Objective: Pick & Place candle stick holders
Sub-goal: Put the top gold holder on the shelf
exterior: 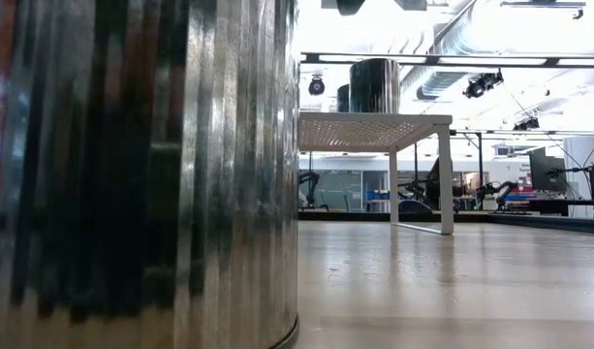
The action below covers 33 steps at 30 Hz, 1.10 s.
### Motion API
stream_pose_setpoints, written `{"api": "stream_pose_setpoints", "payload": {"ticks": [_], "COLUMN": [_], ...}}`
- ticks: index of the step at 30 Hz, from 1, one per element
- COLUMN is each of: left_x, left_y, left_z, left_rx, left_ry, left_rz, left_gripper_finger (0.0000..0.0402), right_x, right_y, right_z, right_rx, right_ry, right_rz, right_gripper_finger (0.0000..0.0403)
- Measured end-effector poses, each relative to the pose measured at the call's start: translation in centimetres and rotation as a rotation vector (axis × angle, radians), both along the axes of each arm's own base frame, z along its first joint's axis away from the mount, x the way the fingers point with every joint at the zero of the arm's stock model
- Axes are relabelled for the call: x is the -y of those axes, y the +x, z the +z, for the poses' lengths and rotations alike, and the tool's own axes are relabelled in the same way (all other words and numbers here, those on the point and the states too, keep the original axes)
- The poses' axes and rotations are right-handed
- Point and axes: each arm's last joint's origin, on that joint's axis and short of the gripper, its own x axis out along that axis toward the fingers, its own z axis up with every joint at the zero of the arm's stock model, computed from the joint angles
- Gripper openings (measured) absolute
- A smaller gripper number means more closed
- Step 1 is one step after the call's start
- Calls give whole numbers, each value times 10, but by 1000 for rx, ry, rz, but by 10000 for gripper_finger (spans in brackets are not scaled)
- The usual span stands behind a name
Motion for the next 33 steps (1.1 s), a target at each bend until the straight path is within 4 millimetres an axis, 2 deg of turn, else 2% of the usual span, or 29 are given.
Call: {"api": "stream_pose_setpoints", "payload": {"ticks": [13,21,26,30,33], "left_x": [0,0,0,-2,-9], "left_y": [0,-1,-1,-4,-13], "left_z": [-1,-1,-1,4,15], "left_rx": [-10,-14,-15,4,37], "left_ry": [1,1,1,7,40], "left_rz": [1,2,1,26,147], "left_gripper_finger": [9,9,9,9,9], "right_x": [0,-6,-12,-15,-20], "right_y": [0,-3,-6,-10,-13], "right_z": [-2,-4,-5,-6,-8], "right_rx": [-21,-41,-46,-46,-53], "right_ry": [58,57,36,17,-30], "right_rz": [-8,-16,-92,-202,-240], "right_gripper_finger": [130,212,258,275,277]}}
